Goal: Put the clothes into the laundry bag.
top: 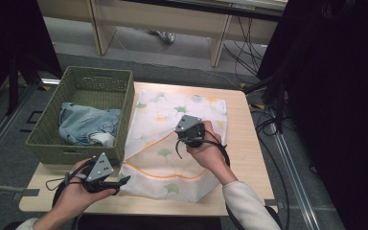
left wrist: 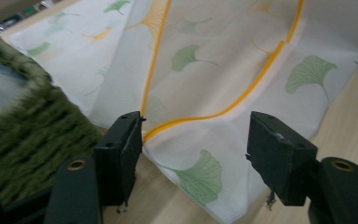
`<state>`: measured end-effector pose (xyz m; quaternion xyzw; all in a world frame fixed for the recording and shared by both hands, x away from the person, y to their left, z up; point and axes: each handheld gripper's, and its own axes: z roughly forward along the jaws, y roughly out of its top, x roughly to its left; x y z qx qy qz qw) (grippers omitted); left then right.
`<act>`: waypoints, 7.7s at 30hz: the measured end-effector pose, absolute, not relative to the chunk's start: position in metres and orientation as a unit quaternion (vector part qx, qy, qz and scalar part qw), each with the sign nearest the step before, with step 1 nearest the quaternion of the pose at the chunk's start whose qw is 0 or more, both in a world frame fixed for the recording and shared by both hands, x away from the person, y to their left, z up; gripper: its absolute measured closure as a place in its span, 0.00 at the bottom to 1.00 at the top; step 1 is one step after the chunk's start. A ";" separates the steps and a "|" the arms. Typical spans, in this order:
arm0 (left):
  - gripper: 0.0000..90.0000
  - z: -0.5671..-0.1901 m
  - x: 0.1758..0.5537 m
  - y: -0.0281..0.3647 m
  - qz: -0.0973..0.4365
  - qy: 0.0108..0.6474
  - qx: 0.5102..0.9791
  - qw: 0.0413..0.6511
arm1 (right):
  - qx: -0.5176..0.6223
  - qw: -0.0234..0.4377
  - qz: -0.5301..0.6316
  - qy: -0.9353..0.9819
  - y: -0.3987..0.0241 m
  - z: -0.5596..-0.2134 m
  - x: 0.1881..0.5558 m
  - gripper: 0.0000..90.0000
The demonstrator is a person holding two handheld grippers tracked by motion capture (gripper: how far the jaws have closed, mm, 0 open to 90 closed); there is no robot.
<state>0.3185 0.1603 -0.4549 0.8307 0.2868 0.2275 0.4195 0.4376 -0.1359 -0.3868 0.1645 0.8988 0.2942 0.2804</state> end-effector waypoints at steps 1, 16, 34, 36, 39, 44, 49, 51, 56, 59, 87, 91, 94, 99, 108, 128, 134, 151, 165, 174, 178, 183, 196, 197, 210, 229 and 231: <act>0.37 -0.453 0.318 0.161 0.232 0.288 0.828 0.421 | 0.163 0.281 0.294 0.899 -0.136 -0.386 0.438 0.98; 0.21 -0.386 0.343 0.207 0.313 0.332 0.789 0.412 | 0.161 0.281 0.293 0.900 -0.139 -0.387 0.438 0.98; 0.17 -0.382 0.412 0.222 0.266 0.382 0.814 0.348 | 0.171 0.277 0.296 0.898 -0.140 -0.389 0.437 0.97; 0.18 -0.381 0.419 0.222 0.263 0.384 0.817 0.341 | 0.172 0.276 0.296 0.898 -0.140 -0.389 0.437 0.97; 0.18 -0.380 0.429 0.222 0.254 0.387 0.822 0.332 | 0.168 0.279 0.296 0.898 -0.140 -0.388 0.438 0.97; 0.18 -0.382 0.442 0.220 0.241 0.393 0.827 0.323 | 0.170 0.279 0.297 0.897 -0.141 -0.388 0.438 0.97; 0.18 -0.384 0.452 0.218 0.219 0.394 0.840 0.301 | 0.168 0.279 0.296 0.898 -0.141 -0.388 0.438 0.97; 0.18 -0.384 0.455 0.218 0.218 0.394 0.843 0.295 | 0.165 0.279 0.296 0.898 -0.141 -0.388 0.438 0.97; 0.18 -0.386 0.463 0.217 0.211 0.398 0.847 0.283 | 0.170 0.277 0.296 0.898 -0.140 -0.388 0.438 0.97; 0.17 -0.389 0.466 0.215 0.202 0.399 0.850 0.277 | 0.170 0.277 0.296 0.898 -0.140 -0.388 0.438 0.97; 0.42 -0.424 0.485 0.198 0.136 0.394 0.892 0.173 | 0.175 0.271 0.295 0.899 -0.140 -0.389 0.437 0.95; 0.58 -0.426 0.487 0.198 0.127 0.401 0.893 0.159 | 0.178 0.270 0.296 0.899 -0.140 -0.389 0.436 0.95; 0.73 -0.426 0.487 0.200 0.124 0.404 0.894 0.148 | 0.173 0.270 0.296 0.900 -0.141 -0.389 0.437 0.96; 0.87 -0.425 0.486 0.202 0.132 0.411 0.889 0.152 | 0.179 0.268 0.295 0.900 -0.141 -0.390 0.437 0.97; 0.89 -0.415 0.475 0.212 0.180 0.422 0.863 0.211 | 0.182 0.271 0.297 0.897 -0.143 -0.389 0.437 1.00; 0.90 -0.376 0.450 0.243 0.307 0.439 0.772 0.343 | 0.182 0.273 0.302 0.895 -0.142 -0.389 0.437 1.00; 0.90 -0.364 0.445 0.250 0.337 0.440 0.736 0.390 | 0.184 0.274 0.306 0.893 -0.143 -0.389 0.437 1.00; 0.90 -0.330 0.432 0.256 0.362 0.424 0.696 0.453 | 0.188 0.275 0.312 0.890 -0.143 -0.388 0.437 1.00; 0.91 -0.310 0.425 0.255 0.390 0.402 0.677 0.478 | 0.189 0.274 0.312 0.890 -0.143 -0.389 0.437 1.00; 0.91 -0.298 0.418 0.255 0.396 0.397 0.658 0.502 | 0.186 0.277 0.312 0.889 -0.144 -0.389 0.438 1.00; 0.91 -0.290 0.414 0.255 0.398 0.393 0.649 0.515 | 0.192 0.276 0.313 0.888 -0.143 -0.389 0.437 1.00; 0.91 -0.278 0.408 0.255 0.404 0.386 0.639 0.528 | 0.187 0.277 0.314 0.889 -0.143 -0.389 0.438 1.00; 0.91 -0.254 0.390 0.247 0.407 0.364 0.624 0.559 | 0.198 0.271 0.314 0.888 -0.143 -0.389 0.436 1.00; 0.91 -0.252 0.388 0.246 0.407 0.364 0.623 0.560 | 0.198 0.271 0.314 0.888 -0.143 -0.389 0.436 1.00; 0.91 -0.236 0.373 0.233 0.414 0.330 0.625 0.574 | 0.192 0.273 0.314 0.889 -0.143 -0.389 0.437 1.00; 0.91 -0.219 0.344 0.216 0.399 0.264 0.634 0.608 | 0.196 0.269 0.315 0.889 -0.143 -0.389 0.437 1.00; 0.91 -0.218 0.341 0.214 0.391 0.257 0.636 0.614 | 0.194 0.270 0.315 0.889 -0.143 -0.389 0.438 1.00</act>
